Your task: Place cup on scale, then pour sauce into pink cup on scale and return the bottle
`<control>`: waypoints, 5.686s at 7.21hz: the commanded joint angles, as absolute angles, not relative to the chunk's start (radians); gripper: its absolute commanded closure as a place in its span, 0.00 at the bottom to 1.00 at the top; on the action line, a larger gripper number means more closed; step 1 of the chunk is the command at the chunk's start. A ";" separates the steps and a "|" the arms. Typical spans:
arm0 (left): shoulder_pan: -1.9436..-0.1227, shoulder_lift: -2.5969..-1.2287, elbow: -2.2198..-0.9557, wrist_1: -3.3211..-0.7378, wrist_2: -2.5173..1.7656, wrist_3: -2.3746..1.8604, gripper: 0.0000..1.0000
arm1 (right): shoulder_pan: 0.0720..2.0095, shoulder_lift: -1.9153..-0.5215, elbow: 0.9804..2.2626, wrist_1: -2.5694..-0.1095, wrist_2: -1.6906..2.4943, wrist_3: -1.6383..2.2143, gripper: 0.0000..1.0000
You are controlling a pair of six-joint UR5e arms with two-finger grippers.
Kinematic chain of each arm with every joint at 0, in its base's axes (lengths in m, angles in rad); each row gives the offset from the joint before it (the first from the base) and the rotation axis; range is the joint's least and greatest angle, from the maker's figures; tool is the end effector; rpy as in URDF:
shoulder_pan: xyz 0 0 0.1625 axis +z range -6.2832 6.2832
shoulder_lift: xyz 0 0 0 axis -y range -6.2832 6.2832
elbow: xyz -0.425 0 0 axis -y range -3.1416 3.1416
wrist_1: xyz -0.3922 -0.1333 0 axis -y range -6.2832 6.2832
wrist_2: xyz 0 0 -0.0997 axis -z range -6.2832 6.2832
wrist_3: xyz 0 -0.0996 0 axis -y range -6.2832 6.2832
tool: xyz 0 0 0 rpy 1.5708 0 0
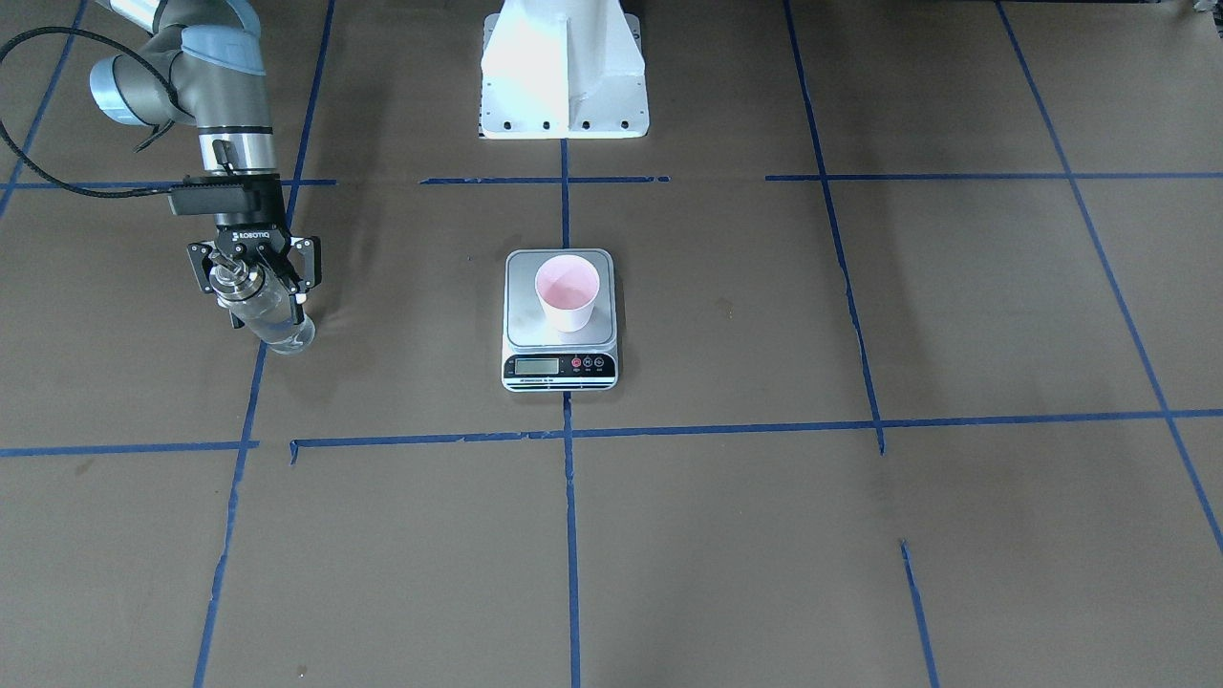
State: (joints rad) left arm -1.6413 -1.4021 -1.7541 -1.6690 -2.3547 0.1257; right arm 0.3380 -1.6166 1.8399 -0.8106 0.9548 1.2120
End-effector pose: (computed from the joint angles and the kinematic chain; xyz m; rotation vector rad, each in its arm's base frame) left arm -0.0930 -0.4223 0.6346 0.1832 0.7691 0.0965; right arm -0.3951 -0.3412 0.4623 0.8553 -0.7008 0.2840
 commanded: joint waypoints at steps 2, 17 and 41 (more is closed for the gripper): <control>-1.641 -1.402 -1.755 -1.669 -2.355 0.126 0.00 | 0.342 -1.615 1.850 -0.807 0.907 1.212 1.00; -1.641 -1.401 -1.755 -1.667 -2.353 0.126 0.00 | 0.297 -1.208 1.918 -1.384 0.760 0.278 1.00; -1.641 -1.401 -1.756 -1.671 -2.353 0.127 0.00 | 0.255 -0.994 1.695 -1.764 0.420 -0.121 1.00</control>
State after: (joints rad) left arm -1.6414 -1.4005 -1.7564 -1.6705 -2.3531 0.1273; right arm 0.2546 -0.9939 1.6951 -1.7641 0.4204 -0.1219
